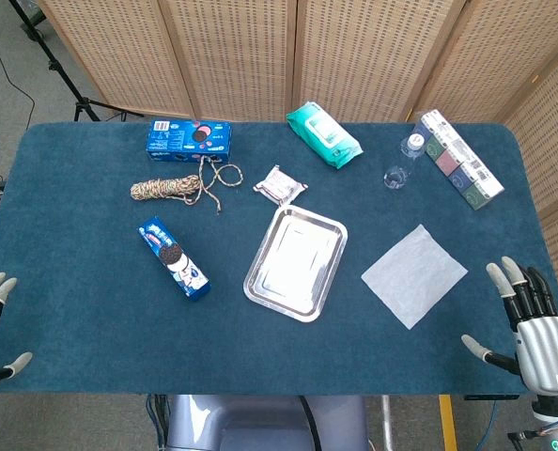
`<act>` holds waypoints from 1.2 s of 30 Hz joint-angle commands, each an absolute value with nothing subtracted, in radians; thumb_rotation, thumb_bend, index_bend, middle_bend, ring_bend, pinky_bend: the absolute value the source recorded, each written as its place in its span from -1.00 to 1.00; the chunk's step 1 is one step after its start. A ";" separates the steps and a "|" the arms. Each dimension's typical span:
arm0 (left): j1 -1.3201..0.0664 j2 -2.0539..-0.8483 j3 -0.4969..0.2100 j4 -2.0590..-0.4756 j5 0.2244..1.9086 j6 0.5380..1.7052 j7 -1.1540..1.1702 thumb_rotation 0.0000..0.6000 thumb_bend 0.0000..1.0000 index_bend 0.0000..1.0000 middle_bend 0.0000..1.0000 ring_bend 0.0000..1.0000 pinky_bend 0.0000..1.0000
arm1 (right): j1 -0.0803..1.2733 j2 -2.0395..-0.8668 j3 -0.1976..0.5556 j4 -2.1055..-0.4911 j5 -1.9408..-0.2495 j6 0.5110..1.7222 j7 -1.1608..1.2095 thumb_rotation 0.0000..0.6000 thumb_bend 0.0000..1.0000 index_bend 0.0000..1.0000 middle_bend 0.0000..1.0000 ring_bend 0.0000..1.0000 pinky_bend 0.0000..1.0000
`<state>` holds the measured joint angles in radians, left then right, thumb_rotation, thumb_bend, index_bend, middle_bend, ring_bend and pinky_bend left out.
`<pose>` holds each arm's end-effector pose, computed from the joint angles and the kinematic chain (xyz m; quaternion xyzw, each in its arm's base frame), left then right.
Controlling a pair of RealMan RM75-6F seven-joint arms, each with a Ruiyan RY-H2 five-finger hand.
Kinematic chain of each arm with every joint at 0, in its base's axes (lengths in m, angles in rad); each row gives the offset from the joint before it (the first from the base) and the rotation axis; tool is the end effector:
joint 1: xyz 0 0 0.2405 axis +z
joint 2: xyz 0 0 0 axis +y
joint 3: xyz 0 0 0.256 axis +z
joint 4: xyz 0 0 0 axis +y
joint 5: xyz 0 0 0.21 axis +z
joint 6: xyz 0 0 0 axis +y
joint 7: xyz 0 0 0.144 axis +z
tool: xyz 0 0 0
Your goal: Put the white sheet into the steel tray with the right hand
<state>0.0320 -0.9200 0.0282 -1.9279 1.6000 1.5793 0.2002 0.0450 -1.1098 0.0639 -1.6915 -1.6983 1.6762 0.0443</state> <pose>-0.2668 0.1299 0.1914 -0.6104 -0.3726 -0.3530 0.6033 -0.2657 -0.1661 0.1731 0.5782 -0.3303 0.5077 0.5467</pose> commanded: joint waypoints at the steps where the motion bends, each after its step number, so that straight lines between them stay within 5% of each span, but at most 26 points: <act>1: 0.031 -0.921 0.026 -1.927 1.598 1.579 0.201 1.00 -1.00 -1.00 -1.00 -1.00 -1.00 | 0.048 -1.113 0.065 -1.687 -1.693 1.669 0.046 1.00 -1.00 -0.96 -1.00 -1.00 -1.00; 11: 0.031 -0.926 0.021 -1.933 1.592 1.582 0.219 1.00 -1.00 -1.00 -1.00 -1.00 -1.00 | 0.078 -1.118 0.084 -1.677 -1.646 1.609 0.046 1.00 -1.00 -0.82 -1.00 -1.00 -1.00; 23: 0.027 -0.935 0.011 -1.945 1.573 1.576 0.235 1.00 -1.00 -1.00 -1.00 -1.00 -1.00 | 0.379 -1.119 0.309 -1.587 -1.215 1.117 0.066 1.00 -0.48 -0.45 -1.00 -1.00 -1.00; 36: -0.013 -0.971 -0.025 -1.948 1.464 1.510 0.320 1.00 -1.00 -1.00 -1.00 -1.00 -1.00 | 0.643 -1.272 0.343 -1.346 -0.844 0.859 -0.255 1.00 -0.28 -0.27 -1.00 -1.00 -1.00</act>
